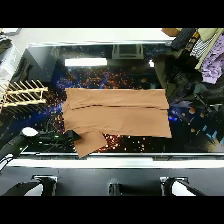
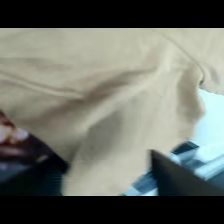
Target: Fold the clothes and pants, and hang the long-sleeved shirts on hangers.
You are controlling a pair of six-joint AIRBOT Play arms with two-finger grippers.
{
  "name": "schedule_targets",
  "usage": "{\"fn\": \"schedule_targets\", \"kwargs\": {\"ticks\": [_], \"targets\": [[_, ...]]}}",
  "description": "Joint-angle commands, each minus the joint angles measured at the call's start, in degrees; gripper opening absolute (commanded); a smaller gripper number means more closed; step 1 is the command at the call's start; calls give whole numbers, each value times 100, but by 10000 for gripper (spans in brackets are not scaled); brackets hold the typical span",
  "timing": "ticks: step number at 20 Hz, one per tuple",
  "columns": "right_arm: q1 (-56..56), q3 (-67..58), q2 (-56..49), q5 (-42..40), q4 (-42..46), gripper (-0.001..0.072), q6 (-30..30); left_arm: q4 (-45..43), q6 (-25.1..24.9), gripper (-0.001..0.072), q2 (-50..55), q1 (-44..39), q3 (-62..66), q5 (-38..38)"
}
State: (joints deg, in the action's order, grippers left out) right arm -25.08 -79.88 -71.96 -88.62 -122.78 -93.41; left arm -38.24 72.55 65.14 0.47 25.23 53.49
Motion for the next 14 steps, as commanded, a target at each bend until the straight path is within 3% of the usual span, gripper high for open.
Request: {"fn": "schedule_targets", "kwargs": {"ticks": [1,2,4,6,10,14], "targets": [[4,2,212,-4,35,479,9,63,-11,200,74,-162,-13,-345],[4,2,249,-24,26,476,-35,85,-15,21,70,-162,-13,-343],[-2,15,273,44,31,388,-144,199,-15,20,59,-162,-13,-341],[-2,212,173,103,328,389,-57,232,-13,21,61,-162,-13,-341],[0,1266,-518,-92,345,545,103,229,2,21,61,-162,-13,-278],[-2,2024,-927,433,367,552,-428,229,2,21,63,-162,-13,-258]]}}
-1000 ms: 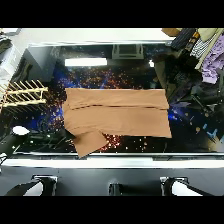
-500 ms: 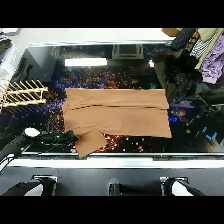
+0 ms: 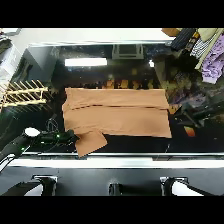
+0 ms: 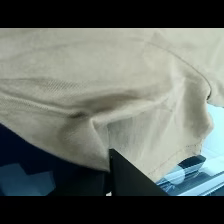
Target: Fold the clothes and pants, and hang the long-sleeved shirts on hangers.
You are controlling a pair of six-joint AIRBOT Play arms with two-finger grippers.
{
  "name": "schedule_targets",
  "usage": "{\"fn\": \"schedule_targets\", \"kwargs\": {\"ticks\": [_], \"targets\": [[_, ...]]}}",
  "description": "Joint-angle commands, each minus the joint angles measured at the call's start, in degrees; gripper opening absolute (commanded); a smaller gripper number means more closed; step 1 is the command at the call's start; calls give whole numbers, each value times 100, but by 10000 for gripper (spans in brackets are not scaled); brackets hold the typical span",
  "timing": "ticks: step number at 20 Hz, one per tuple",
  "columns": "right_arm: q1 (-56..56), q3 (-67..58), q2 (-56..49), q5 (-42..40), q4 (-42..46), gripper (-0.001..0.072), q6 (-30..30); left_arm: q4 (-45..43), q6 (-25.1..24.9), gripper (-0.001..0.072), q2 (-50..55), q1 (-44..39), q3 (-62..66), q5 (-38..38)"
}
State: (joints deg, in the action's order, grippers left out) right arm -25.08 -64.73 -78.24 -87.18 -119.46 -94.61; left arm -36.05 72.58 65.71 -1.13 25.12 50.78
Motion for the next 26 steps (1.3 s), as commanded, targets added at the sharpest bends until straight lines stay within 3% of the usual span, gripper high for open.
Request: {"fn": "schedule_targets", "kwargs": {"ticks": [1,7,17,19,23,26], "targets": [[-2,627,-444,354,79,552,-407,11,0,21,7,-2,-2,15],[-2,772,-896,778,837,549,-501,11,0,21,7,-2,-2,63],[4,874,-938,1043,190,514,-472,9,0,21,7,0,-2,76],[4,1067,-938,1008,94,399,-396,9,0,21,7,4,-2,76],[4,1268,-881,903,66,33,-498,9,2,21,2,52,31,92],[4,1266,-470,796,-9,28,-546,-17,-15,19,-146,374,313,684]]}}
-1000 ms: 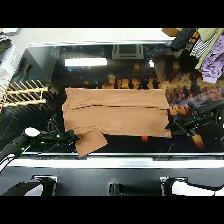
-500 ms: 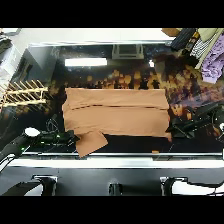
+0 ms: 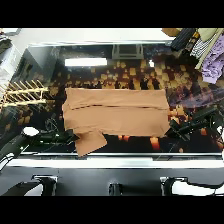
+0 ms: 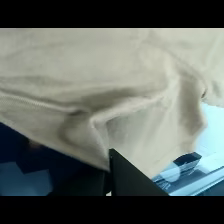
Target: Fold the clothes and pants, and hang the long-sleeved shirts on hangers.
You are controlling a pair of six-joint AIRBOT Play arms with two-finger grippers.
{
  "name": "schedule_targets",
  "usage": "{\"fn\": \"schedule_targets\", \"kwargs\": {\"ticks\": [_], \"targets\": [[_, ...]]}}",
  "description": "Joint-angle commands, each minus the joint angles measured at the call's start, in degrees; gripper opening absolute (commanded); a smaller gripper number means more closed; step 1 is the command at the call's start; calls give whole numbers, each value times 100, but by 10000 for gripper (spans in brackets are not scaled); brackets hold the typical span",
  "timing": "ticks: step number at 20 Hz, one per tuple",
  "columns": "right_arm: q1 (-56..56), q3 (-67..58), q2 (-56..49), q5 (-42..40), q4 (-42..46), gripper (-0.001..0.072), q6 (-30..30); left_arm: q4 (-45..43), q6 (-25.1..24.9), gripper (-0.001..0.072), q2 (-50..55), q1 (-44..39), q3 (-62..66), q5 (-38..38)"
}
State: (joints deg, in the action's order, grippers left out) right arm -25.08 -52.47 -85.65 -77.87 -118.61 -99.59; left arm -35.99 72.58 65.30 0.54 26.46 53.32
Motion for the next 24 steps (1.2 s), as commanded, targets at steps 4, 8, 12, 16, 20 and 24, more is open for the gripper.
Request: {"fn": "schedule_targets", "kwargs": {"ticks": [4,8,12,16,20,24], "targets": [[4,42,1209,-861,-7,27,330,-1034,1043,18,-981,848,599,1639],[4,42,2282,-1425,184,26,789,-1547,1335,18,-1956,1005,713,2455],[7,28,2686,-802,114,25,916,-1248,1445,18,-1720,866,1156,1921],[7,28,2328,603,-345,25,872,-1246,1370,19,-433,431,2328,1375],[7,28,1792,1766,-605,26,778,-1248,1333,18,1231,247,3764,1220],[210,-280,1045,2208,-686,26,520,-1248,1340,19,2601,245,5189,1379]]}}
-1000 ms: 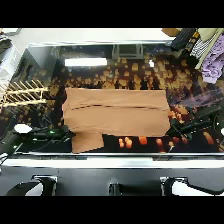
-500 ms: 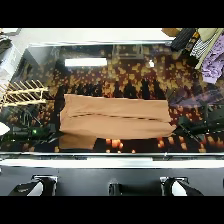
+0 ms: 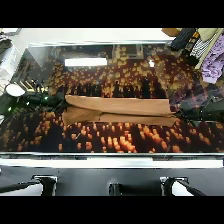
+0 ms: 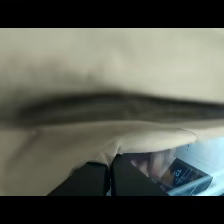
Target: Fold the clothes and pants, and hang the long-sleeved shirts on hangers.
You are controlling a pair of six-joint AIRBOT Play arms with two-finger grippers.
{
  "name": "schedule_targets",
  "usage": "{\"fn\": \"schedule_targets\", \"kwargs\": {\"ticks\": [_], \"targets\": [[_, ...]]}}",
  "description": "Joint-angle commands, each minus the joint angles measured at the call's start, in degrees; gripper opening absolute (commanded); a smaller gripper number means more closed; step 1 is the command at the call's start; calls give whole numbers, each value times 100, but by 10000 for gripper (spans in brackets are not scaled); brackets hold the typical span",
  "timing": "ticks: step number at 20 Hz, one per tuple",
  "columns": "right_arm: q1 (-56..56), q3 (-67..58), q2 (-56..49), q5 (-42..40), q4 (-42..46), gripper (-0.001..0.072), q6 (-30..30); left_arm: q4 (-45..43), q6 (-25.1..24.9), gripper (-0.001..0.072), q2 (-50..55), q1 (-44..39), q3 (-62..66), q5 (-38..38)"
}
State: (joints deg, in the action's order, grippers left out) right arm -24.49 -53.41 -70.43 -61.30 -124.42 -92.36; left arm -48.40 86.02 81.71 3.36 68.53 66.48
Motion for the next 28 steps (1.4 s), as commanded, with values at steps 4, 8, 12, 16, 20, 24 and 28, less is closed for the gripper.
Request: {"fn": "schedule_targets", "kwargs": {"ticks": [4,8,12,16,20,24,28], "targets": [[807,-787,-1366,879,-72,27,-127,-11,13,19,1843,-76,1937,315],[944,-1515,-2028,994,210,27,173,-31,13,19,2339,-94,2277,306],[946,-1753,-2400,997,315,29,326,-55,-13,18,2719,-125,2341,284],[894,-1860,-2468,538,131,427,452,-122,-55,228,2765,-155,2343,208],[402,-2837,-2380,-778,162,467,365,-516,-52,407,2400,-81,2505,487],[-420,-3027,-2804,-1526,-177,618,105,-1325,57,648,1849,-142,2924,780],[-463,-3001,-3322,-1762,-411,656,-439,-2033,323,674,1335,-238,3215,977]]}}
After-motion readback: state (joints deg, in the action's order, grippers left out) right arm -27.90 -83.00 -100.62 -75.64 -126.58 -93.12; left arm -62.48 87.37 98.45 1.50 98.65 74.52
